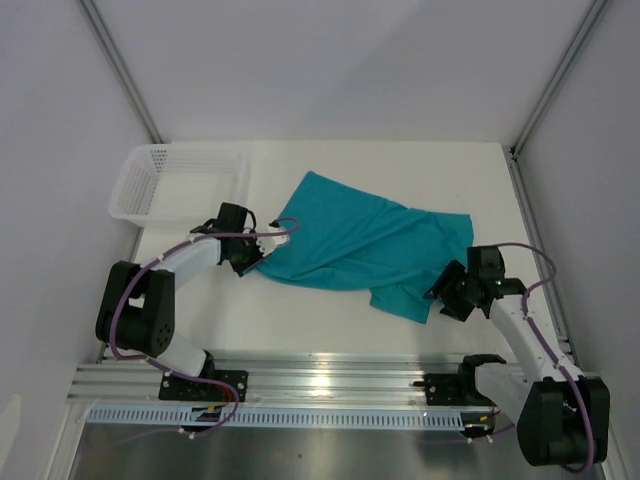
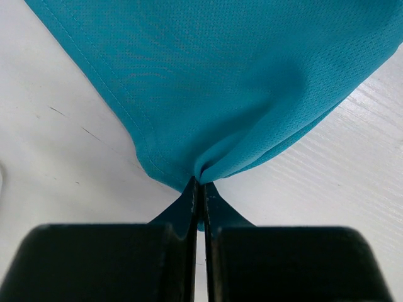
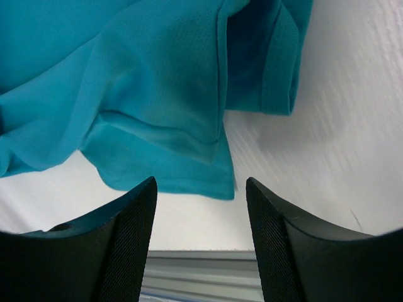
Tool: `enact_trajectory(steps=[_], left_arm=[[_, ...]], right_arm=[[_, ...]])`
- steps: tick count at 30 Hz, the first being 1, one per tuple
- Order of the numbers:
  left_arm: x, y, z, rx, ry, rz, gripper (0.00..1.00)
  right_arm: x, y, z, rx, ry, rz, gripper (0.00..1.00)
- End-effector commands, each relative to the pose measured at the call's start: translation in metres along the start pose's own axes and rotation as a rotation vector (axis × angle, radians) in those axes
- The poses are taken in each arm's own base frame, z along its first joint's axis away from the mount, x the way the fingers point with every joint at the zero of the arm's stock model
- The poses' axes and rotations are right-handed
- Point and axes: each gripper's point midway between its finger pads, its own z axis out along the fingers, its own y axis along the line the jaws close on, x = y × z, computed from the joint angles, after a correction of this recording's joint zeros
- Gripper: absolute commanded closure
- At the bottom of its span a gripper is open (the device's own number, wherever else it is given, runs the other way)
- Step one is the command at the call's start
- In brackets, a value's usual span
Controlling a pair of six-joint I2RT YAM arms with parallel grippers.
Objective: Roll the t-shirts
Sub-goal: Flatten the tshirt
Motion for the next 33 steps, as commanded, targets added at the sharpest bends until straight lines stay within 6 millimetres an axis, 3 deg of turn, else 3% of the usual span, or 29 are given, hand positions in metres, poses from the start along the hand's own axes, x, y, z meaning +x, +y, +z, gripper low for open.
enact_trajectory(steps=[1, 12, 15, 16, 21, 22, 24, 28, 29, 32, 33], left_arm=[[-0.012, 0.004, -0.002, 0.003, -0.033, -0.017, 0.99], [-0.009, 0.005, 0.001, 0.001, -0.022, -0.010, 0.99], [-0.009, 0.005, 0.001, 0.001, -0.022, -0.010, 0.99], [-0.008, 0.005, 0.002, 0.002, -0.019, -0.009, 0.99], [-0.008, 0.008, -0.001, -0.014, -0.011, -0.012, 0.99], [-0.009, 0.010, -0.001, -0.024, -0.014, -0.014, 0.99], [-0.012, 0.014, -0.007, -0.052, -0.026, -0.014, 1.00], [-0.024, 0.019, -0.025, -0.112, -0.085, -0.019, 0.99], [-0.026, 0.020, -0.032, -0.128, -0.094, -0.020, 0.99], [-0.032, 0.019, -0.069, -0.190, -0.130, -0.014, 0.99], [-0.034, 0.018, -0.081, -0.211, -0.144, -0.014, 0.99]], right_arm=[[-0.020, 0.023, 0.016, -0.078, -0.065, 0.032, 0.39], [-0.025, 0.011, 0.046, -0.012, -0.060, 0.036, 0.43], [-0.028, 0.007, 0.047, 0.006, -0.075, 0.031, 0.54], [-0.027, 0.006, 0.047, 0.008, -0.074, 0.029, 0.63], [-0.030, 0.007, 0.040, 0.010, -0.090, 0.018, 0.86], [-0.031, 0.007, 0.037, 0.012, -0.098, 0.016, 0.94], [-0.034, 0.008, 0.028, 0.016, -0.115, 0.004, 1.00], [-0.038, 0.015, -0.002, 0.017, -0.126, -0.040, 1.00], [-0.053, 0.033, -0.025, -0.031, -0.181, -0.064, 1.00], [-0.058, 0.045, -0.069, -0.051, -0.215, -0.124, 1.00], [-0.070, 0.064, -0.100, -0.109, -0.278, -0.152, 1.00]])
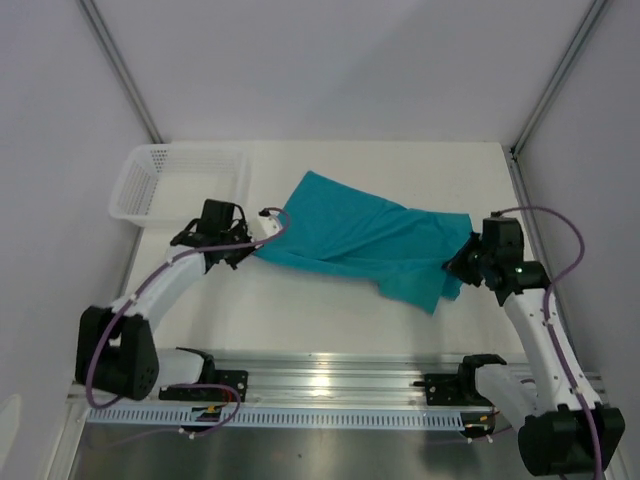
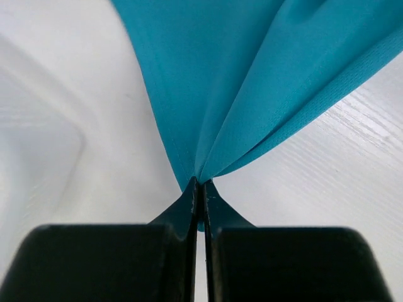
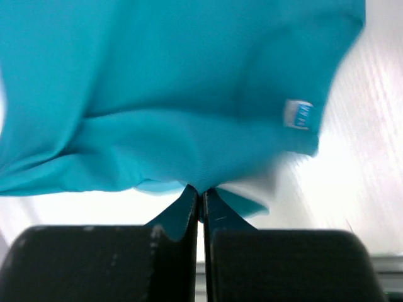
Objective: Roll the t-shirts
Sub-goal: Flatten the tshirt
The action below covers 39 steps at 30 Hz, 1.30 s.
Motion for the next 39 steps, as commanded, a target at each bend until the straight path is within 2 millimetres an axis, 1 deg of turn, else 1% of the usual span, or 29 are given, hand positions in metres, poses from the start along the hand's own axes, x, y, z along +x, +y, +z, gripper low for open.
enact_trajectory(steps=[1, 3, 4, 5, 6, 7, 9, 10, 11, 12, 13, 14, 16, 17, 24, 25, 26, 27, 28, 29, 30, 32, 33, 34, 35, 36, 37, 38, 39], left_arm=[[-0.022, 0.010, -0.053, -0.109, -0.088, -0.014, 0.99], [-0.036, 0.013, -0.095, -0.173, -0.159, -0.014, 0.99], [-0.039, 0.011, -0.108, -0.184, -0.177, -0.030, 0.99], [-0.045, 0.008, -0.124, -0.187, -0.212, -0.035, 0.99], [-0.056, 0.012, -0.152, -0.202, -0.237, -0.047, 1.00], [-0.060, 0.009, -0.163, -0.201, -0.252, -0.057, 0.99], [-0.074, 0.012, -0.201, -0.251, -0.307, -0.048, 0.99], [-0.076, 0.011, -0.209, -0.261, -0.318, -0.052, 0.99], [-0.082, 0.014, -0.225, -0.293, -0.344, -0.048, 0.99], [-0.083, 0.016, -0.237, -0.327, -0.353, -0.050, 0.99], [-0.090, 0.020, -0.254, -0.364, -0.382, -0.045, 0.99], [-0.090, 0.022, -0.261, -0.386, -0.388, -0.048, 0.99], [-0.095, 0.026, -0.283, -0.440, -0.412, -0.047, 0.99], [-0.094, 0.025, -0.287, -0.449, -0.413, -0.047, 0.99], [-0.101, 0.032, -0.312, -0.510, -0.440, -0.044, 0.99], [-0.102, 0.036, -0.310, -0.514, -0.431, -0.047, 0.99], [-0.109, 0.041, -0.321, -0.535, -0.450, -0.041, 0.99], [-0.112, 0.044, -0.321, -0.538, -0.447, -0.044, 0.99], [-0.115, 0.048, -0.322, -0.539, -0.448, -0.047, 0.99], [-0.122, 0.056, -0.319, -0.534, -0.443, -0.051, 0.99], [-0.130, 0.062, -0.322, -0.543, -0.463, -0.049, 0.99], [-0.140, 0.075, -0.310, -0.527, -0.454, -0.062, 0.99], [-0.147, 0.083, -0.310, -0.534, -0.464, -0.063, 0.99], [-0.154, 0.089, -0.312, -0.539, -0.475, -0.065, 0.99], [-0.158, 0.095, -0.307, -0.535, -0.474, -0.072, 0.99], [-0.164, 0.104, -0.291, -0.507, -0.458, -0.091, 0.99], [-0.177, 0.114, -0.301, -0.531, -0.497, -0.086, 0.99], [-0.183, 0.121, -0.296, -0.527, -0.501, -0.092, 0.99], [-0.189, 0.133, -0.272, -0.495, -0.476, -0.119, 0.99]], right_arm=[[-0.026, 0.026, -0.076, -0.061, -0.086, -0.111, 1.00], [-0.031, 0.040, -0.103, -0.110, -0.101, -0.141, 1.00], [-0.039, 0.050, -0.129, -0.141, -0.141, -0.151, 1.00], [-0.043, 0.055, -0.143, -0.159, -0.166, -0.168, 1.00], [-0.048, 0.059, -0.156, -0.172, -0.189, -0.177, 1.00], [-0.058, 0.070, -0.181, -0.202, -0.234, -0.189, 1.00], [-0.065, 0.079, -0.202, -0.228, -0.266, -0.218, 1.00], [-0.067, 0.080, -0.210, -0.226, -0.270, -0.226, 1.00], [-0.076, 0.088, -0.224, -0.242, -0.303, -0.238, 1.00], [-0.079, 0.090, -0.229, -0.241, -0.315, -0.248, 1.00], [-0.081, 0.093, -0.235, -0.250, -0.320, -0.255, 1.00], [-0.087, 0.101, -0.246, -0.274, -0.346, -0.265, 1.00], [-0.093, 0.107, -0.256, -0.287, -0.369, -0.276, 1.00], [-0.099, 0.112, -0.263, -0.295, -0.388, -0.280, 1.00], [-0.110, 0.122, -0.284, -0.316, -0.433, -0.277, 1.00], [-0.114, 0.123, -0.285, -0.308, -0.440, -0.282, 1.00], [-0.118, 0.122, -0.285, -0.292, -0.450, -0.280, 1.00], [-0.124, 0.124, -0.278, -0.268, -0.431, -0.280, 1.00], [-0.130, 0.128, -0.286, -0.276, -0.460, -0.284, 1.00], [-0.135, 0.129, -0.285, -0.266, -0.464, -0.287, 1.00], [-0.142, 0.134, -0.280, -0.262, -0.466, -0.290, 1.00], [-0.154, 0.138, -0.273, -0.257, -0.477, -0.281, 1.00], [-0.162, 0.143, -0.270, -0.268, -0.490, -0.280, 1.00], [-0.172, 0.148, -0.254, -0.265, -0.462, -0.274, 1.00], [-0.184, 0.146, -0.248, -0.259, -0.465, -0.249, 1.00], [-0.193, 0.156, -0.242, -0.303, -0.460, -0.253, 1.00], [-0.207, 0.161, -0.222, -0.303, -0.436, -0.244, 1.00], [-0.224, 0.162, -0.219, -0.304, -0.458, -0.229, 1.00], [-0.241, 0.171, -0.215, -0.331, -0.485, -0.217, 1.00]])
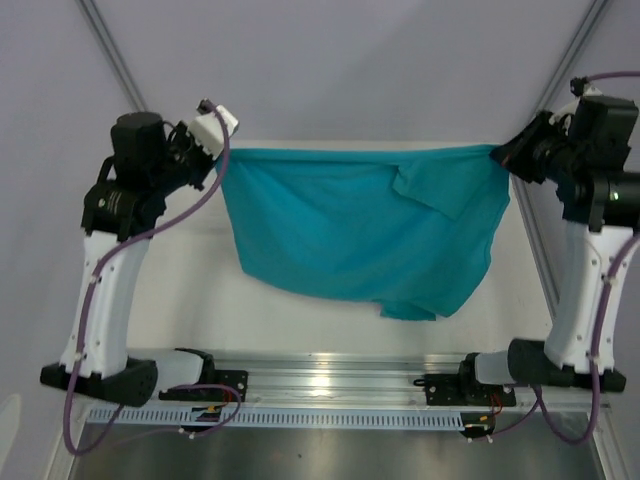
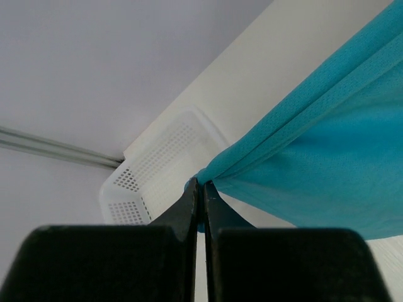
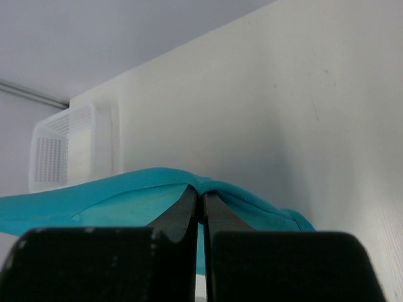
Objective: Roll the t-shirts
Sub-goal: Flatten the tshirt
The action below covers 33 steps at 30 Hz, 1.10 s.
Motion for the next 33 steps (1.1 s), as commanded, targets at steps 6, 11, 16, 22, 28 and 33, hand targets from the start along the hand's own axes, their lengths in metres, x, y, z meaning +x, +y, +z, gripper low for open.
enact_trajectory(steps=[6, 11, 16, 22, 28, 33], left_arm=[[-0.061, 0.083, 0.095, -0.164, -0.078, -0.106, 0.99], [-0.104, 0.139, 0.105, -0.360, -0.192, -0.094, 0.99], [-0.113, 0.153, 0.111, -0.425, -0.242, -0.063, 0.99], [-0.071, 0.127, 0.156, -0.329, -0.145, -0.006, 0.99], [0.026, 0.057, 0.202, -0.140, 0.034, 0.019, 0.99], [0.080, 0.006, 0.195, -0.009, 0.114, 0.054, 1.00]], right_arm=[[-0.135, 0.046, 0.114, -0.294, -0.229, 0.072, 1.00], [-0.194, 0.069, 0.143, -0.478, -0.408, 0.155, 1.00], [-0.221, 0.076, 0.140, -0.545, -0.510, 0.166, 1.00], [-0.174, 0.030, 0.195, -0.402, -0.330, 0.108, 1.00], [-0.039, -0.045, 0.249, -0.259, 0.044, 0.143, 1.00], [0.045, -0.098, 0.238, -0.147, 0.166, 0.194, 1.00]])
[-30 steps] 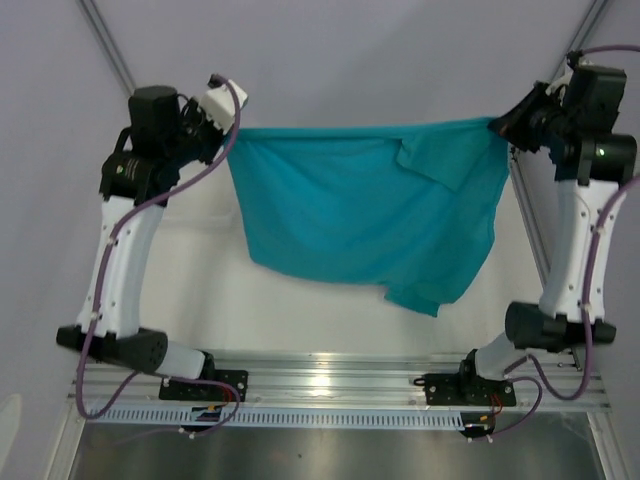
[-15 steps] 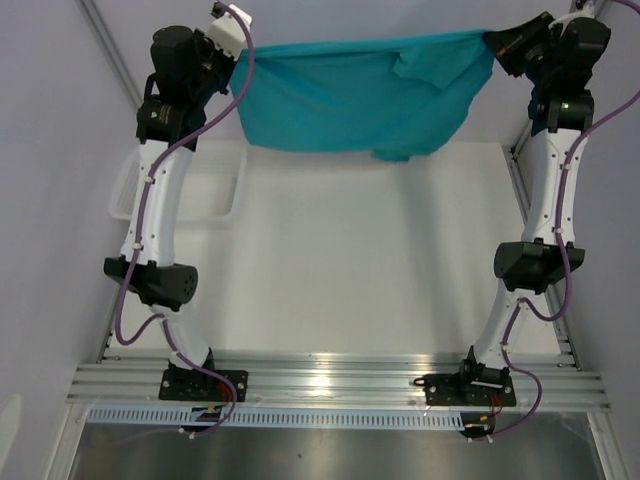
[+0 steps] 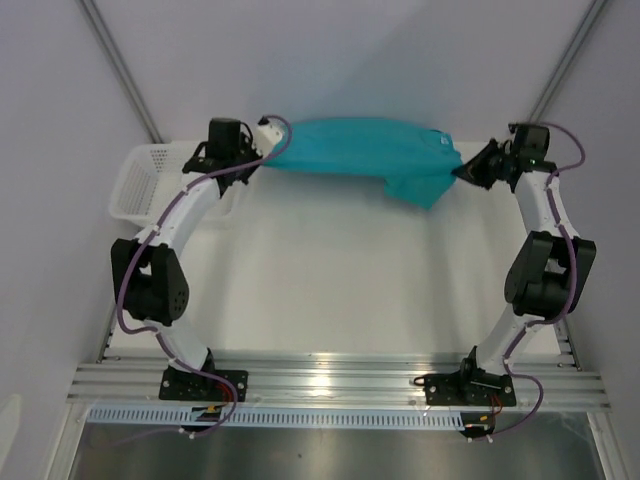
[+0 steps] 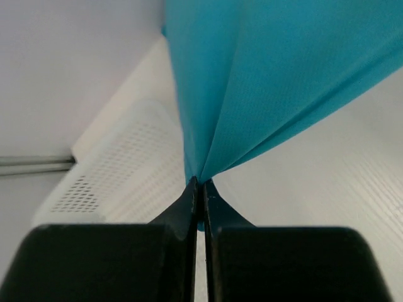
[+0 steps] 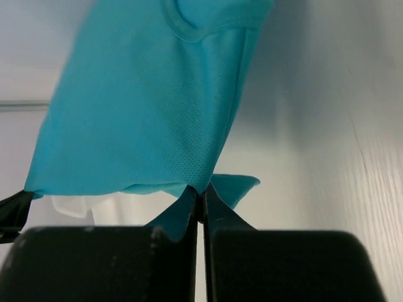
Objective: Roll the t-shirts
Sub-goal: Flatten the tshirt
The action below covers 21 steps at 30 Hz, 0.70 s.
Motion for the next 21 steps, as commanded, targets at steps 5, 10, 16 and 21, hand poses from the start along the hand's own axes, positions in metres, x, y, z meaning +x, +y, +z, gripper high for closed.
enact_trajectory(steps=[5, 10, 16, 21], left_arm=[[0.064, -0.066, -0.036, 0.182, 0.061, 0.069, 0.99], [0.137, -0.117, -0.050, 0.291, 0.218, 0.069, 0.99], [0.191, -0.160, -0.073, 0.385, 0.322, 0.050, 0.99], [0.212, -0.176, -0.083, 0.430, 0.365, 0.054, 0.99]], right_arm=[[0.093, -0.052, -0.040, 0.078, 0.154, 0.016, 1.00], [0.151, -0.086, -0.058, 0.186, 0.220, 0.106, 1.00], [0.204, -0.109, -0.093, 0.288, 0.275, 0.115, 1.00], [0.224, -0.112, -0.102, 0.295, 0.295, 0.131, 1.00]])
